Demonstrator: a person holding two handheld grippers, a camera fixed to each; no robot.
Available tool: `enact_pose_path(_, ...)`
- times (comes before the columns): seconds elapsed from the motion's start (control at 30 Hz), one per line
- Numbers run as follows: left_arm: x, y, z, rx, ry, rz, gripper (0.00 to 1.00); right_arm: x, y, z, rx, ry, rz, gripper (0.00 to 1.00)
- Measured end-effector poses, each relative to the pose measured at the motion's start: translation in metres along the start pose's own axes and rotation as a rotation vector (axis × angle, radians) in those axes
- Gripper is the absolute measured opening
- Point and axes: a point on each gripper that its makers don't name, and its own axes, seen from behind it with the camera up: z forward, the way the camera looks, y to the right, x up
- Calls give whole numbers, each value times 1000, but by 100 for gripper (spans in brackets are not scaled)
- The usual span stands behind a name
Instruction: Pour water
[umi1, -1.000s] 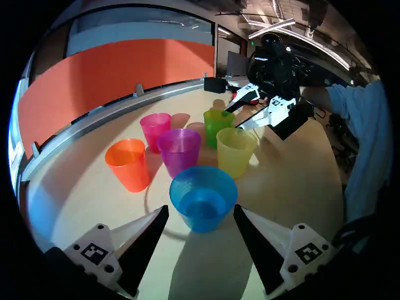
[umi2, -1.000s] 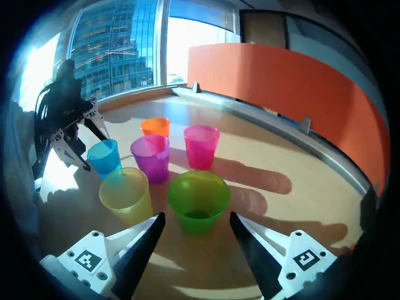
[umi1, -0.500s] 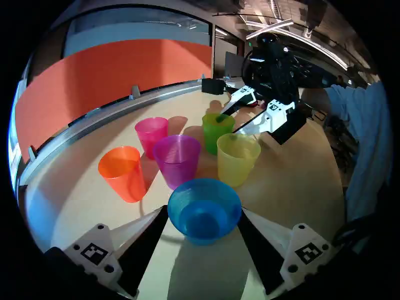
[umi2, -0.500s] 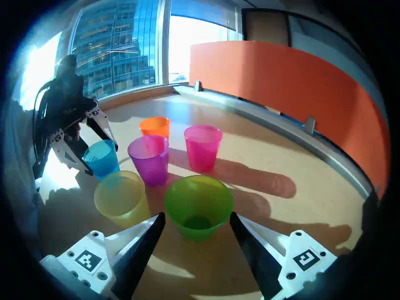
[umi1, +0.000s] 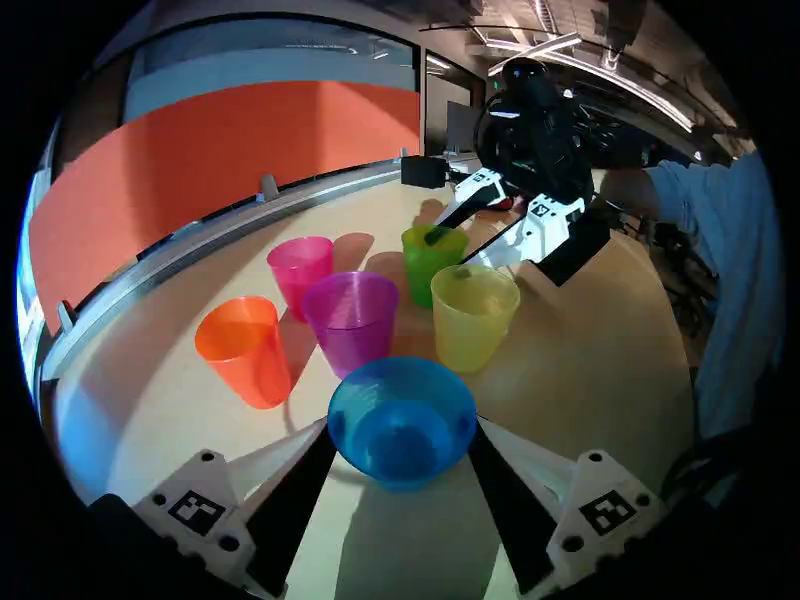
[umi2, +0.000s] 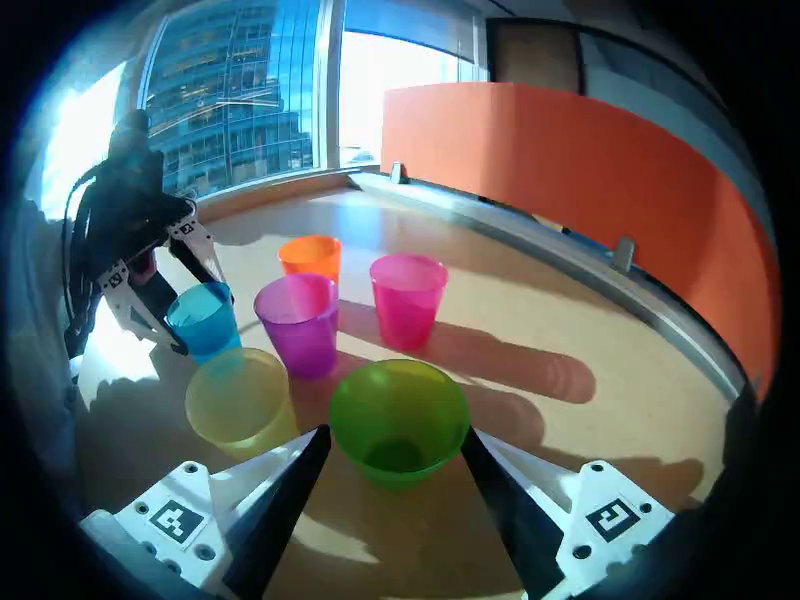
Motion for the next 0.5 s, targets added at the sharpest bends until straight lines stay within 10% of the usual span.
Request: enact_pose_path(0.5,1,-5,-4,16,12,-5,87,5,1,13,-12,2,1,91)
